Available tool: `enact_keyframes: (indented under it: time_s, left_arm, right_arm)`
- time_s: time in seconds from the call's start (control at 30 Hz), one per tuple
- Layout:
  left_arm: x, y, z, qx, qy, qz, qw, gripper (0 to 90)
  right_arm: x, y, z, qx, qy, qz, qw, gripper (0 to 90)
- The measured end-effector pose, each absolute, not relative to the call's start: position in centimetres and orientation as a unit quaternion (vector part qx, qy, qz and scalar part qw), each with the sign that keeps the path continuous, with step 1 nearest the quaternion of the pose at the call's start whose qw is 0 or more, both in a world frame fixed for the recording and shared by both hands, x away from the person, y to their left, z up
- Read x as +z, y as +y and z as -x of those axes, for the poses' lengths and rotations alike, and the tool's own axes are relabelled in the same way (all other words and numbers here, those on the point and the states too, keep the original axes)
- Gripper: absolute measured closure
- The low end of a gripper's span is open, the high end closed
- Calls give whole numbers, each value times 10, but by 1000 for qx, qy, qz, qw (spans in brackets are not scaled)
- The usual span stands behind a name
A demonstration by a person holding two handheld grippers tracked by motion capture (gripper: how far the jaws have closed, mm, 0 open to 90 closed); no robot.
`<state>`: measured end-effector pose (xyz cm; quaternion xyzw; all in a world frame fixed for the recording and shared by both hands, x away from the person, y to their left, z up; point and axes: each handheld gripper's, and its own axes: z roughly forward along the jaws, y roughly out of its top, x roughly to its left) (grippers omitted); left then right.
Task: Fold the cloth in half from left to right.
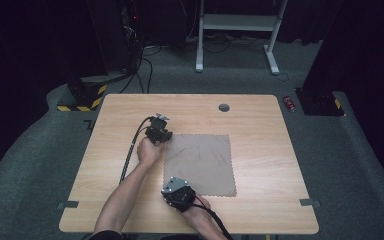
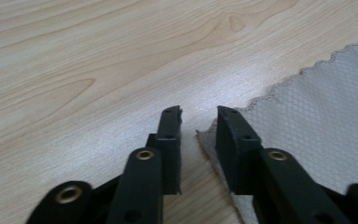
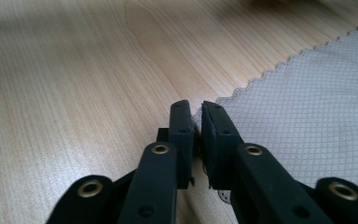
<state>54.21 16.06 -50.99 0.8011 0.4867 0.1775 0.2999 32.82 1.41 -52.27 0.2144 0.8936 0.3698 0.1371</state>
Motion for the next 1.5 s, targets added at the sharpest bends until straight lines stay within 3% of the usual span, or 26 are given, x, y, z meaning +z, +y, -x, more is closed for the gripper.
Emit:
enact_keyframes:
  time_s: [0.17,0.27,0.4,1.03,1.5]
  left_arm:
    - [-510,157,-542,170,482,-804,306,875]
    - [-510,158,-542,164,485,-801,310,896]
    - [-509,164,-543,151,488,-798,319,898]
    - [-484,173,-543,140,482,-789,354,900]
    - [-473,209,-531,150,496,-780,350,900]
  right_arm:
    - [-523,14,-329,369,891,-221,141,892]
    - [-523,13,-330,373,889,-226,135,897]
    - [-523,8,-334,389,883,-241,109,899]
    - [-504,9,-329,414,873,-232,116,900]
    - [-493,31,-325,434,871,-209,95,900]
